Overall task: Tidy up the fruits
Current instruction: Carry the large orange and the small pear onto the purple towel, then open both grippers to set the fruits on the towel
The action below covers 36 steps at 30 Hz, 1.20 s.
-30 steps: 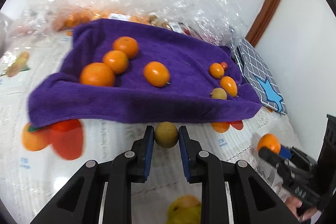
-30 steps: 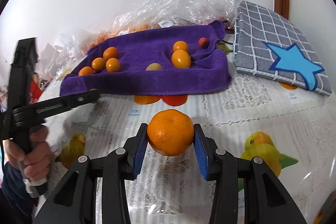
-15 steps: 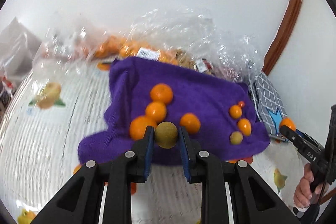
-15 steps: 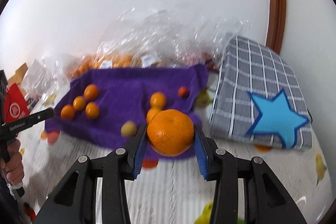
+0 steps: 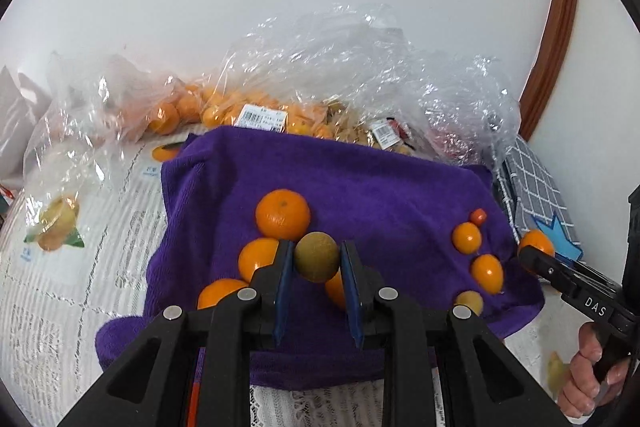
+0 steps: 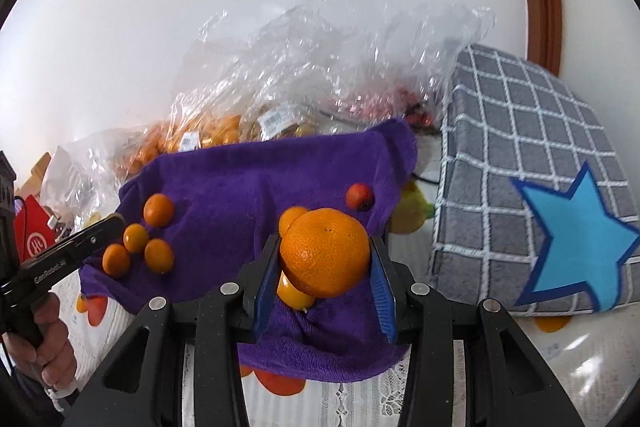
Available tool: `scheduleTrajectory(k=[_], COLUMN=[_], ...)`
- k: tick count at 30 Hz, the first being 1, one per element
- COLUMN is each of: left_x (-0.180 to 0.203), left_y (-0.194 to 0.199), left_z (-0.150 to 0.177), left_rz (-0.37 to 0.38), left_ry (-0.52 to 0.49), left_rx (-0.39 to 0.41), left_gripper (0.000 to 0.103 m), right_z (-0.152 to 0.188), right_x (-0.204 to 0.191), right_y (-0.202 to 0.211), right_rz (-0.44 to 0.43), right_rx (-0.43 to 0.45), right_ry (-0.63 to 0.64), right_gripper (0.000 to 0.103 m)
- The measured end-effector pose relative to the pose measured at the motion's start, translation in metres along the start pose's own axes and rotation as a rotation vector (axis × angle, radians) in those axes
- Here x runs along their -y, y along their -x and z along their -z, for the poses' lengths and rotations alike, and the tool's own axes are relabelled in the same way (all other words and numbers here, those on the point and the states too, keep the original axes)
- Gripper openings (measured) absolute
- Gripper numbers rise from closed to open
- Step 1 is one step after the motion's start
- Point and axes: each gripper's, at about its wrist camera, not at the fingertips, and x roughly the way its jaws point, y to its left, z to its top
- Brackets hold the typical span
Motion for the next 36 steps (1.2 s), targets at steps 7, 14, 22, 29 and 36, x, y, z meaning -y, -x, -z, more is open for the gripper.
scheduleTrajectory(k=[7,14,22,29,36], left_x=[0.000,-0.003,-0.002,0.002,0.007], left_y=[-0.008,-0.016,-0.023,-0.025,-0.025], left_z=[0.005,0.010,0.013,0.014,0.016], left_rz=[0.020,0.015,0.005,-0.019,-0.049], left_ry=[0.009,0.031,0.039,0.014,-0.025], left_rx=[-0.045,-0.086,-0.109,-0.102,-0.087], left_gripper=[0.023,0.023,0.023,0.023,0.023], right_z=[0.009,0.015,0.017,0.020,0.022], right_x=[0.001,-0.012,-0.013,-0.017,-0.022], right_y=[-0.012,-0.020,-0.017,-0.018,-0.020], right_rz=[0.011,0.075,0.091,0.094,0.123], right_rx=[-0.055,-0.071,-0.083,-0.102,-0.108], right_ry=[0.009,0.083,0.112,0.148,0.200], right_gripper=[0.042,0.042,0.042,0.042,0.042])
